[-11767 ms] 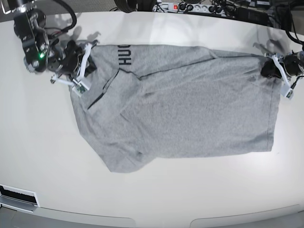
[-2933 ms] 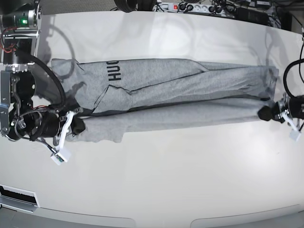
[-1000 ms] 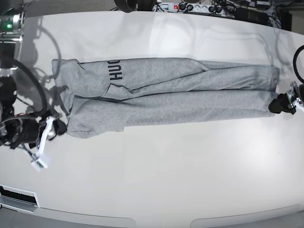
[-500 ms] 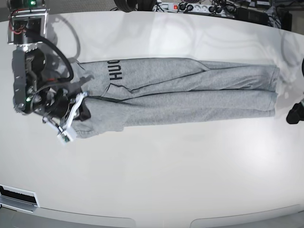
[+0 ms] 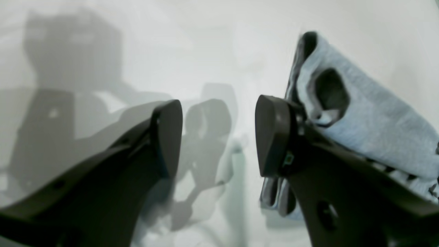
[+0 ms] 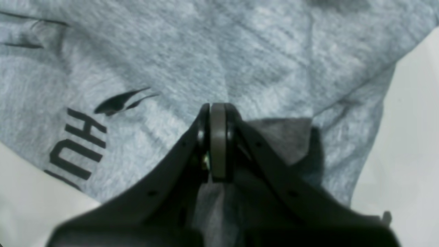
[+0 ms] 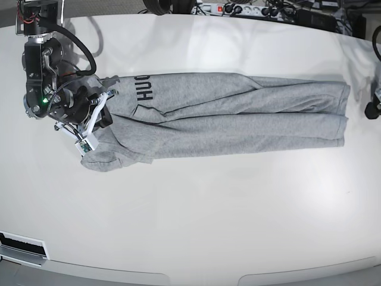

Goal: Layout the t-shirt on the table in an organized manner, then fold the t-shirt properly
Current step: 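Grasp the folded shirt's ends with both grippers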

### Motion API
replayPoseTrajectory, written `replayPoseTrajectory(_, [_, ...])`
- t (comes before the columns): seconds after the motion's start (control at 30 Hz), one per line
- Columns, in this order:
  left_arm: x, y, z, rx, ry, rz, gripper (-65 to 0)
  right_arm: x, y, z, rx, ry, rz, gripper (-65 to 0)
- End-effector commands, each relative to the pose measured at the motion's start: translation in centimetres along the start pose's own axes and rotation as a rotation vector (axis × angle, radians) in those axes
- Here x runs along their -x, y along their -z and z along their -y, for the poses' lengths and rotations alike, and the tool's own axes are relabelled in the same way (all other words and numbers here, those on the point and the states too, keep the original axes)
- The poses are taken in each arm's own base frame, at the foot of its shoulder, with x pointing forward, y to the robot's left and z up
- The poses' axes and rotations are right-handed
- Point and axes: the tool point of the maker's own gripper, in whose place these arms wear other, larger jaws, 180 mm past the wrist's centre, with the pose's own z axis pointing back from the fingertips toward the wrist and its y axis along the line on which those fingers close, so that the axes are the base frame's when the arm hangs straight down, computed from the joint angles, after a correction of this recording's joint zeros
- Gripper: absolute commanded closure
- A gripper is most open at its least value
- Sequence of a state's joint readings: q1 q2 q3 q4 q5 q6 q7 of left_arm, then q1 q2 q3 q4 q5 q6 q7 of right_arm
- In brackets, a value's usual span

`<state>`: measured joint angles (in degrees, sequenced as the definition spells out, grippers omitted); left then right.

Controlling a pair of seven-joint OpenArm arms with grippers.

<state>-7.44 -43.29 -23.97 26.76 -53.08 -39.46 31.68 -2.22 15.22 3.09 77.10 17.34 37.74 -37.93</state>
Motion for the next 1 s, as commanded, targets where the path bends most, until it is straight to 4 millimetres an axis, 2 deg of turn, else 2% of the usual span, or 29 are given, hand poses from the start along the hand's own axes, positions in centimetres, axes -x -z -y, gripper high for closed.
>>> replayPoseTrajectory(0.0, [-2.4, -0.6, 0.2, 0.011, 0.016, 0.059, -34.9, -1.3, -0.4, 0.7, 0.011, -0.014, 0.035, 0.0])
replayPoseTrajectory(0.13, [-1.9, 0.2, 1.0, 0.031, -0.001, 0.071, -34.9, -1.1, -0.4, 0.7, 0.011, -0.014, 0.024, 0.0])
replayPoseTrajectory(0.3, [0.2, 1.9, 2.5, 0.07, -0.038, 0.057, -34.9, -0.7, -0.4, 0.6, 0.009, -0.012, 0.003, 0.0])
replayPoseTrajectory(0.43, [1.9, 3.9, 4.5, 0.1, -0.029, 0.035, -34.9, -0.7, -0.4, 0.6, 0.007, -0.01, 0.005, 0.0])
replayPoseTrajectory(0.7, [7.6, 6.8, 9.0, 0.188, 0.016, -0.131, -34.9, -0.7, -0.4, 0.7, 0.009, -0.011, -0.004, 0.0])
replayPoseTrajectory(0.8, [8.7, 7.2, 10.7, 0.225, 0.079, -0.19, -34.4, -0.7, -0.4, 0.7, 0.009, -0.01, -0.003, 0.0])
replayPoseTrajectory(0.87, [8.2, 7.3, 11.6, 0.244, 0.114, -0.186, -29.4, -0.6, -0.4, 0.7, 0.009, -0.01, -0.004, 0.0])
replayPoseTrajectory(0.97, [6.9, 7.3, 12.6, 0.266, 0.15, -0.161, -13.5, -0.7, -0.4, 0.7, 0.009, -0.011, -0.004, 0.0])
